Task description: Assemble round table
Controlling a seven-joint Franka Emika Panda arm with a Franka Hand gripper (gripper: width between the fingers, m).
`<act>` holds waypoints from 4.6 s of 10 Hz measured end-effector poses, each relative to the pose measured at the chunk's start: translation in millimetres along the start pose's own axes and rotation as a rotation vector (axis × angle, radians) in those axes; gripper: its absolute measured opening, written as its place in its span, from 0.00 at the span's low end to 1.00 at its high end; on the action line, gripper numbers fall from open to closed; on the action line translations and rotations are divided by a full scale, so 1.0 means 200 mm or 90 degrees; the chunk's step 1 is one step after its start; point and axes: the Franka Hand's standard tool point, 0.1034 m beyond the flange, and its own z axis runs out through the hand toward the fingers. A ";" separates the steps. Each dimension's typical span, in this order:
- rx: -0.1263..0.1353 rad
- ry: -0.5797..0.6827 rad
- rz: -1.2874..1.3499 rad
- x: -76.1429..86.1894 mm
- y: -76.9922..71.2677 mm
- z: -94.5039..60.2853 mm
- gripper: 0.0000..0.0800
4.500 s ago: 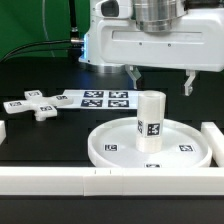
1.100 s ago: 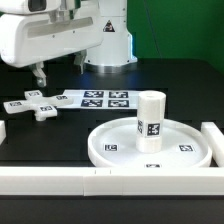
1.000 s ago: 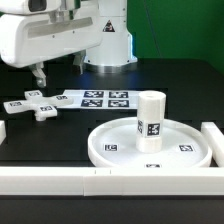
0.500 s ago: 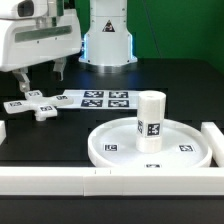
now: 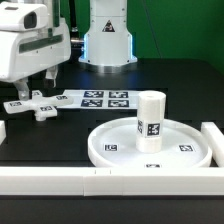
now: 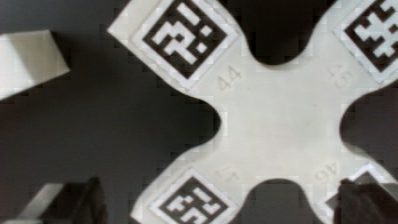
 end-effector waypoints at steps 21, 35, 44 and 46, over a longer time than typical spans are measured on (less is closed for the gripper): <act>0.041 -0.010 -0.031 -0.06 -0.12 0.13 0.81; 0.052 -0.010 0.029 0.09 -0.08 0.02 0.55; 0.056 -0.012 0.198 0.69 0.13 -0.43 0.55; 0.068 -0.015 0.188 0.76 0.13 -0.46 0.55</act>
Offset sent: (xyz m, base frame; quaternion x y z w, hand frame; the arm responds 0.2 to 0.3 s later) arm -0.0127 0.0092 -0.0091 0.0014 0.0229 -0.0816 0.9964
